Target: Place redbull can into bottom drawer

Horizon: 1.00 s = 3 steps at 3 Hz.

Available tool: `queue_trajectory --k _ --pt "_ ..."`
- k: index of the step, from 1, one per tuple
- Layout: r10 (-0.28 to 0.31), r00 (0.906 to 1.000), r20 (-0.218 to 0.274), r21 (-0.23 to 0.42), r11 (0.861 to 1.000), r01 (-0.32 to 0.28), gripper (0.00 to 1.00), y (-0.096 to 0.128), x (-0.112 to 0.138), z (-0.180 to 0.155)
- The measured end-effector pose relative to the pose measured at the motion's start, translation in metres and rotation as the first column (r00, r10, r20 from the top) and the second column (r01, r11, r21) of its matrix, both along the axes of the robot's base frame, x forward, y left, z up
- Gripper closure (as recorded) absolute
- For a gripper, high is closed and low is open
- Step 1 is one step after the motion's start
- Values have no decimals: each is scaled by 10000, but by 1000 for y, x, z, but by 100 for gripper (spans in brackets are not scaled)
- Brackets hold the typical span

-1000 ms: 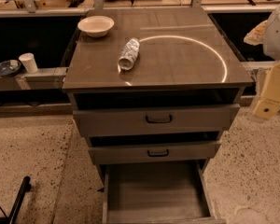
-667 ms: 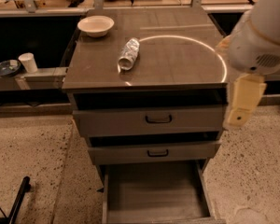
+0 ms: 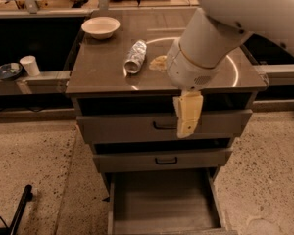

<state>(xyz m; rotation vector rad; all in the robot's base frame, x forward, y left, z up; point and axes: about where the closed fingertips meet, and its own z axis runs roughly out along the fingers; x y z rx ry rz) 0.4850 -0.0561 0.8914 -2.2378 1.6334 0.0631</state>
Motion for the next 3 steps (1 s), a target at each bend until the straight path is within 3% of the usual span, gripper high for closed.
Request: queue_trajectory --k 1,2,3 --pt "418 9988 244 86 9991 -420 0 8 3 0" --pt "716 9974 103 106 9974 -717 0 12 1 -2" --pt "1929 9808 278 -511 9802 -1913 0 22 21 -7"
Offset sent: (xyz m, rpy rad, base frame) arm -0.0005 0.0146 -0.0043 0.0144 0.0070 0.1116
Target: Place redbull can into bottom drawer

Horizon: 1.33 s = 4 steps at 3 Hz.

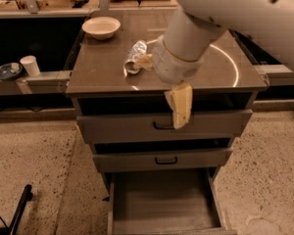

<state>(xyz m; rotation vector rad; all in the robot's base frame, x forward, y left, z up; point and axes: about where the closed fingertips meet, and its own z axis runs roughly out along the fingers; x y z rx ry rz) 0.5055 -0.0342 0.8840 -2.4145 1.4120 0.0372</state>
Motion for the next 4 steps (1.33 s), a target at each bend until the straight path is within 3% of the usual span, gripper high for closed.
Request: queue_trajectory --k 1,2,3,4 --pt "2268 9704 833 -1585 9644 -2118 0 13 44 -4" --pt "4158 9008 1249 -2904 8835 -3676 0 23 91 1" --pt "5514 8207 1496 -3475 8064 -4784 0 32 142 13" --pt "6323 7621 1396 -3868 7433 -5458 0 37 184 13"
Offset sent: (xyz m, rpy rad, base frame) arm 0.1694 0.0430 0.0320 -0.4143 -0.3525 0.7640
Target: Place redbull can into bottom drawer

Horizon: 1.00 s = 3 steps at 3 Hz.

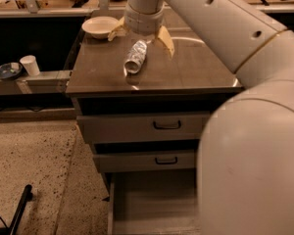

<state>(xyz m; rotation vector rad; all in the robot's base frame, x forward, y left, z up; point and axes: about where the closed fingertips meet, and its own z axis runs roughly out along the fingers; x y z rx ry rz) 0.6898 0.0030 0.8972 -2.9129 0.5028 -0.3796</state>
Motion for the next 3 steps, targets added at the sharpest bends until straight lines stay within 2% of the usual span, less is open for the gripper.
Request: queue_trajectory --k 1,2,3 --pt "241 9990 -372 -283 9993 -251 18 -4 31 -27" --pt "310 9964 -793 -821 9959 -375 49 -4 51 -68" --pt "373 9956 -855 -869 9952 -448 72 -1 50 -69"
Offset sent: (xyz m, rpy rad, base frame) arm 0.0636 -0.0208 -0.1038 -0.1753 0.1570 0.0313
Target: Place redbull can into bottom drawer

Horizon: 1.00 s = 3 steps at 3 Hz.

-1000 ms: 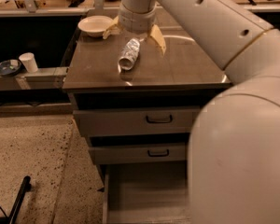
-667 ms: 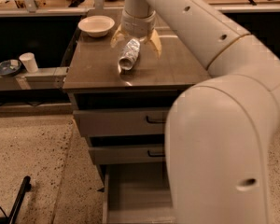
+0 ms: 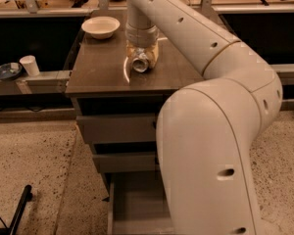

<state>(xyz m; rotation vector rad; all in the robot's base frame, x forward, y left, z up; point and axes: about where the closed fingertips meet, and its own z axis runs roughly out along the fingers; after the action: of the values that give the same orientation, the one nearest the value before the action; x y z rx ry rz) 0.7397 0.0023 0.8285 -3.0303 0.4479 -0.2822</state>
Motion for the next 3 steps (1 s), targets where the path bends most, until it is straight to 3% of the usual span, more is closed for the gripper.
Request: queue_trajectory --k 1,2,3 --pt "-827 9963 -254 1712 9815 858 96 -3 -16 19" --pt "-2003 9747 -988 4558 8616 2232 100 5 -63 70" --pt "-4158 9050 -903 6404 6716 3725 100 -10 -142 162"
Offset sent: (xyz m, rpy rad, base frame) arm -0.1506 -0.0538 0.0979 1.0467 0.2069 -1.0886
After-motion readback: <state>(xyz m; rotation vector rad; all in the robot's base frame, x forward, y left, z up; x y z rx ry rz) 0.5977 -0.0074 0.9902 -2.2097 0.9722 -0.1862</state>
